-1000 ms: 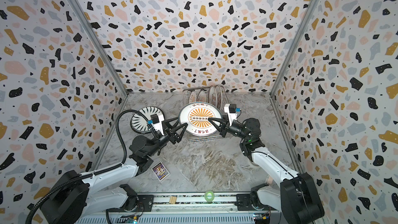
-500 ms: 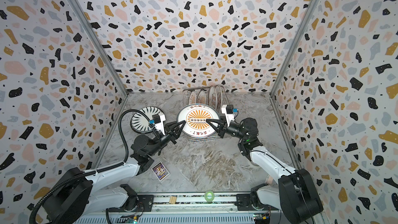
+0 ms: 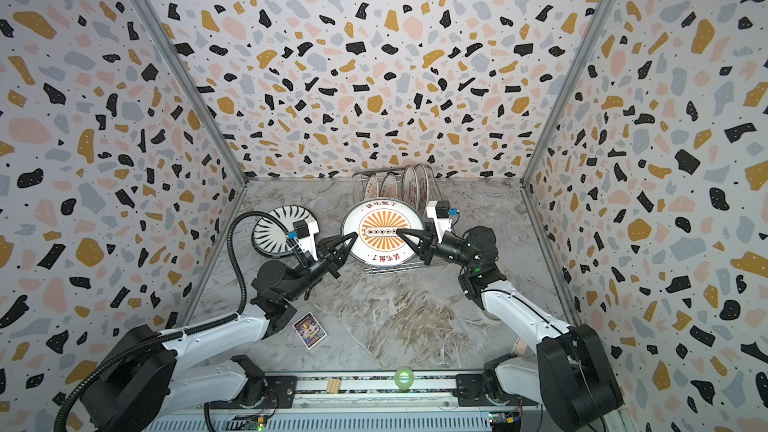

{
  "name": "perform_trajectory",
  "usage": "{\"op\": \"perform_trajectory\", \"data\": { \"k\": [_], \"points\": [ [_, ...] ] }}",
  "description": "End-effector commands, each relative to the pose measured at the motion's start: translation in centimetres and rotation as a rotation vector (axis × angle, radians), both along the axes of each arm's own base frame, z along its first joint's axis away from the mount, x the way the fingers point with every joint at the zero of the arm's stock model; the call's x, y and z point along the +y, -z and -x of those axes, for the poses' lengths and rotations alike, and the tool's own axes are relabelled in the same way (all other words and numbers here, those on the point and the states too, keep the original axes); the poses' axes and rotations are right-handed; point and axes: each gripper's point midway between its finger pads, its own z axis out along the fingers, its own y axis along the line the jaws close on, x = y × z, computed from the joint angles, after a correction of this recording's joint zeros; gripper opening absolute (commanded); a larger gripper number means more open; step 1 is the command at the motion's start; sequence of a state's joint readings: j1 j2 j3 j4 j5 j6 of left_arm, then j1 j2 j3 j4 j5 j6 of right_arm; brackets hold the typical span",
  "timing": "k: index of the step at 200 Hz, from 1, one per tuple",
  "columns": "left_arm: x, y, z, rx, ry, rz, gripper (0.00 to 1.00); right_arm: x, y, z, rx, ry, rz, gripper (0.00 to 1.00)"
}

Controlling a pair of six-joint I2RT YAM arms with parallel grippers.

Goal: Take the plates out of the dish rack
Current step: 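Carry the sunburst plate toward the open left gripper with the right gripper, then grasp the sunburst plate rim with the left gripper while the right gripper releases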

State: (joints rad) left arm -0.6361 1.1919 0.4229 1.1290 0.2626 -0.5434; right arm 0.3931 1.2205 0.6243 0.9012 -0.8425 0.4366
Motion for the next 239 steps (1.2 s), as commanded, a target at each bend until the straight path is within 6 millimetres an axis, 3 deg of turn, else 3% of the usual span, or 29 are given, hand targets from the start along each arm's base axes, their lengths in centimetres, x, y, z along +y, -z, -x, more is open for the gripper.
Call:
{"op": "perform_trajectory", "data": {
  "k": [1,44,88,130,161,172,176,239],
  "points": [
    [0.2,-2.7,1.0,-0.046,0.015,0.068,0.00,0.3,-1.7,-0.1,-0.071,0.014,-0.006,0.35],
    [1.1,-3.1,0.9,-0.033,-0.024,0.091,0.00,-0.4,-1.7,-0.9,-0.070,0.091,-0.002,0.70],
    [2.3,-3.5,0.7,-0.023,-0.084,0.095,0.00,-2.7,-0.7,-4.9,0.042,0.329,0.015,0.87],
    [3.9,-2.2,-1.2,0.072,-0.221,0.068,0.00,-3.2,0.1,-5.9,0.081,0.375,0.036,0.90],
    [6.9,-0.4,-3.4,0.191,-0.398,0.065,0.00,-3.2,-0.1,-5.8,0.079,0.375,0.032,0.91],
    [7.6,0.0,-3.7,0.213,-0.416,0.083,0.00,-3.0,-0.3,-5.6,0.075,0.362,0.029,0.92],
    [7.8,0.2,-3.7,0.220,-0.418,0.090,0.00,-2.9,-0.5,-5.5,0.072,0.359,0.026,1.00],
    [12.5,1.7,-4.1,0.312,-0.499,0.202,0.00,-0.8,-2.0,-4.5,-0.030,0.352,0.021,0.99]
  ]
}}
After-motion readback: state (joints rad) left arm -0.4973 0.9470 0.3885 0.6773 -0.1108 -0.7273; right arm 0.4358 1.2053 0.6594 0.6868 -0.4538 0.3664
